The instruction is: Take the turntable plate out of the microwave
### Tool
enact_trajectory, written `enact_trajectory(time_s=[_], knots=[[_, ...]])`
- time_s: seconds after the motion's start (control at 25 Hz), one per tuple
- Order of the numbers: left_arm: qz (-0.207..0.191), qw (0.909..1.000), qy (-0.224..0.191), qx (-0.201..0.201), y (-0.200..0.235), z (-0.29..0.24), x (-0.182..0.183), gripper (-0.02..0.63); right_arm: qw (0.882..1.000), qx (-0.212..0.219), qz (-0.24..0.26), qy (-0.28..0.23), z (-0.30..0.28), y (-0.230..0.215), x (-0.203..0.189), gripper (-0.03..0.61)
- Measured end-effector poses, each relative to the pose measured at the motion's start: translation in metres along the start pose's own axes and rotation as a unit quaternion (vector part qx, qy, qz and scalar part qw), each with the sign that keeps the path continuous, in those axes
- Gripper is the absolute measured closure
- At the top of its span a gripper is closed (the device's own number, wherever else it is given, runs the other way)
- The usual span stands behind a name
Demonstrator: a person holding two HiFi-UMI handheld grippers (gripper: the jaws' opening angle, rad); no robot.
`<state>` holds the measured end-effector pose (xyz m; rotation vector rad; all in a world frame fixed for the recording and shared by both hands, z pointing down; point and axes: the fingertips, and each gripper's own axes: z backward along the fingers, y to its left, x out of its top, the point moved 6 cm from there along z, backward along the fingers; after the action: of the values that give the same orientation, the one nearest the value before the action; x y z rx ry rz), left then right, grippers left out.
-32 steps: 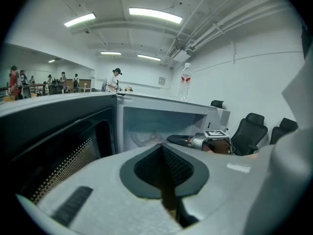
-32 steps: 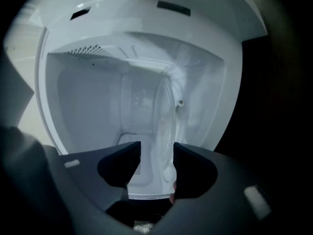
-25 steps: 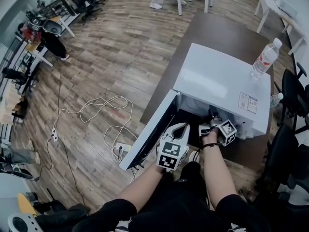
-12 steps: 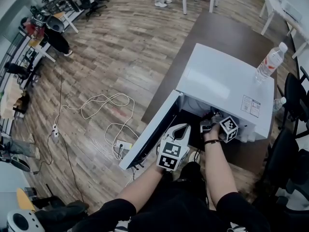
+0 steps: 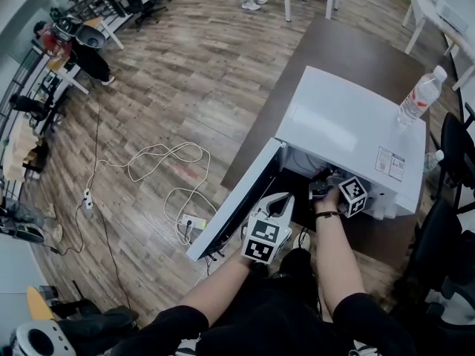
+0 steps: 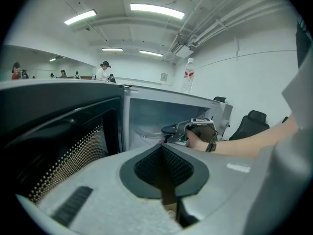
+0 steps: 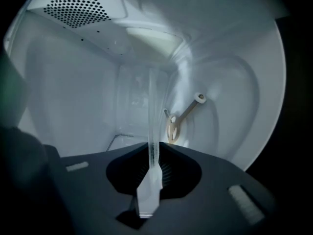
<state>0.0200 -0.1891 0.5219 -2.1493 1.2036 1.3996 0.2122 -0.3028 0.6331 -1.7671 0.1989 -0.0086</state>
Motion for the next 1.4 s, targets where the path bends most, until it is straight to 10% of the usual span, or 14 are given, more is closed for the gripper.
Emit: enact_trajectory(time_s=[1.4], knots=[[-0.027,0.9984,-0.046,-0.017,-0.010,0.020,0.031,0.604,0.990,0.135,-0.023,0.042,0.097,0.024,-0.019,0.523]])
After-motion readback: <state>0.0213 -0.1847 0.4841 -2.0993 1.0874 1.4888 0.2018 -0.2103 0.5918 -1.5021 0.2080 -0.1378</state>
